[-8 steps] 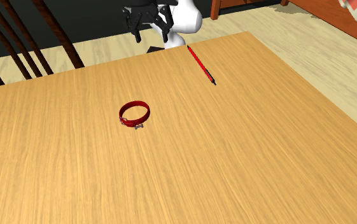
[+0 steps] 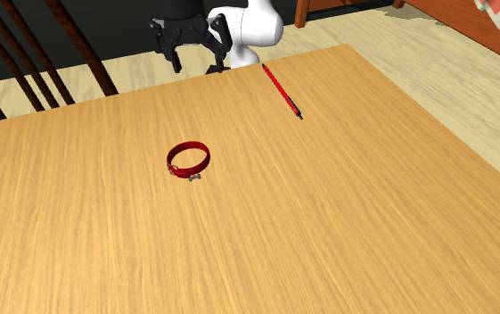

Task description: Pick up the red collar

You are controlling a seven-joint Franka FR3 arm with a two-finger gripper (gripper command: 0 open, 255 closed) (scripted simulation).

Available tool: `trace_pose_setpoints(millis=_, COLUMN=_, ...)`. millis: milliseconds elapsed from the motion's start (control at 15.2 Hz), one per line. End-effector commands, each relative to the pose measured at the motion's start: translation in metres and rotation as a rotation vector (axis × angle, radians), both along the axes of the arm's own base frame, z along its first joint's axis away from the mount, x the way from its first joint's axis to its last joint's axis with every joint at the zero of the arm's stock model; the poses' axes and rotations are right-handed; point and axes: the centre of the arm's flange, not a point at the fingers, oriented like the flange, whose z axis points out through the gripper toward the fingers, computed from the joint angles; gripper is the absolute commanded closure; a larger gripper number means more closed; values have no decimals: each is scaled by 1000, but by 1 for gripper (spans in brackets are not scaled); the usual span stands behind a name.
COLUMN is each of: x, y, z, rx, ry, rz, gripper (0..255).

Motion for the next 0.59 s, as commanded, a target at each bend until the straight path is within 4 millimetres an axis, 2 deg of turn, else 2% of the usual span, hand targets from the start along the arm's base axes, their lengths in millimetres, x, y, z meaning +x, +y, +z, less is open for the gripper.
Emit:
trace_pose_setpoints(millis=0, x=31, y=3, z=4, rx=-13, ry=13, rz=32, gripper=0)
trace_pose_setpoints(millis=528, x=143, y=22, z=19, rx=-61, ry=59, rz=154, gripper=0)
